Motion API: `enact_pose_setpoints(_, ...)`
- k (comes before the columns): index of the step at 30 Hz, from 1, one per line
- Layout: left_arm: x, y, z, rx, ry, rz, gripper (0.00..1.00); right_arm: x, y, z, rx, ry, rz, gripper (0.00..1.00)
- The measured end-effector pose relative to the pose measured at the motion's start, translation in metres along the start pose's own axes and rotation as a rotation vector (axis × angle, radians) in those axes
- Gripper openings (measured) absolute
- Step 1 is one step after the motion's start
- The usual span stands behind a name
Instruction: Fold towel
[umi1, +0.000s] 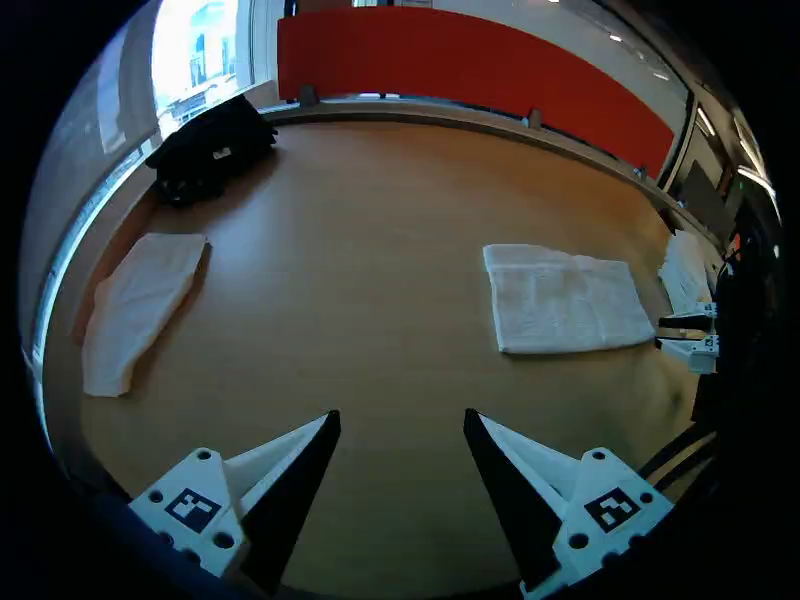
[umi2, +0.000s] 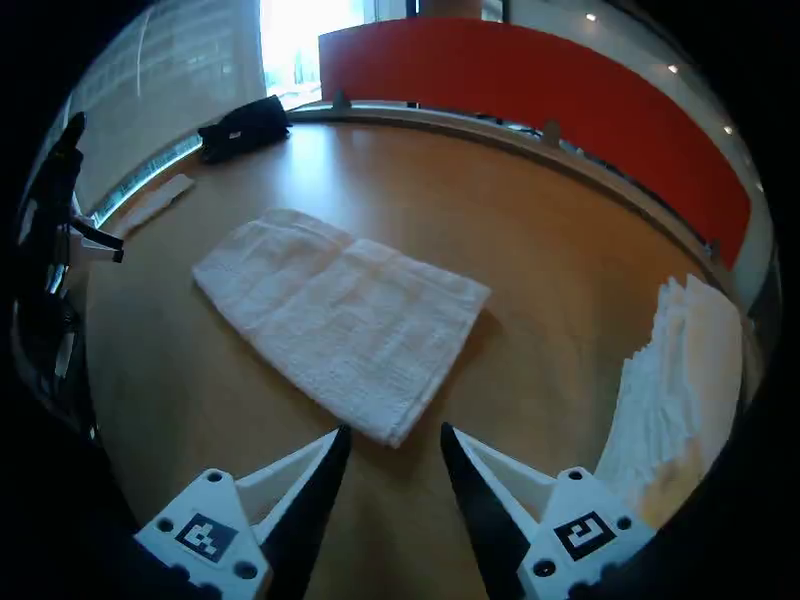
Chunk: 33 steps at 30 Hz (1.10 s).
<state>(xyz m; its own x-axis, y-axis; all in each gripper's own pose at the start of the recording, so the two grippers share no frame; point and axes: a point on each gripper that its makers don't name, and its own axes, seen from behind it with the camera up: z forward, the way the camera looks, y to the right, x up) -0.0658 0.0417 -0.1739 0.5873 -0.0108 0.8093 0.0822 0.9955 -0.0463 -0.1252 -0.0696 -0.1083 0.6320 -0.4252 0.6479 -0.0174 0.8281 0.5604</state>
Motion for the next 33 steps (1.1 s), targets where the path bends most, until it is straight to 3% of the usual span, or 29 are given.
enact_pose_setpoints(12, -0.0061, -0.0035, -0.0035, 0.004, -0.003, -0.016, 0.92, -0.0052, -0.0031, 0.003, 0.023, -0.029, -0.011, 0.45)
enact_pose_setpoints(21, -0.0073, -0.0057, -0.0037, 0.004, -0.004, -0.018, 0.92, -0.0066, -0.0044, 0.0043, 0.038, -0.045, -0.031, 0.39)
enact_pose_setpoints(33, -0.0072, -0.0079, -0.0037, 0.002, -0.005, -0.014, 0.92, -0.0065, -0.0051, 0.0057, 0.039, -0.055, -0.06, 0.06)
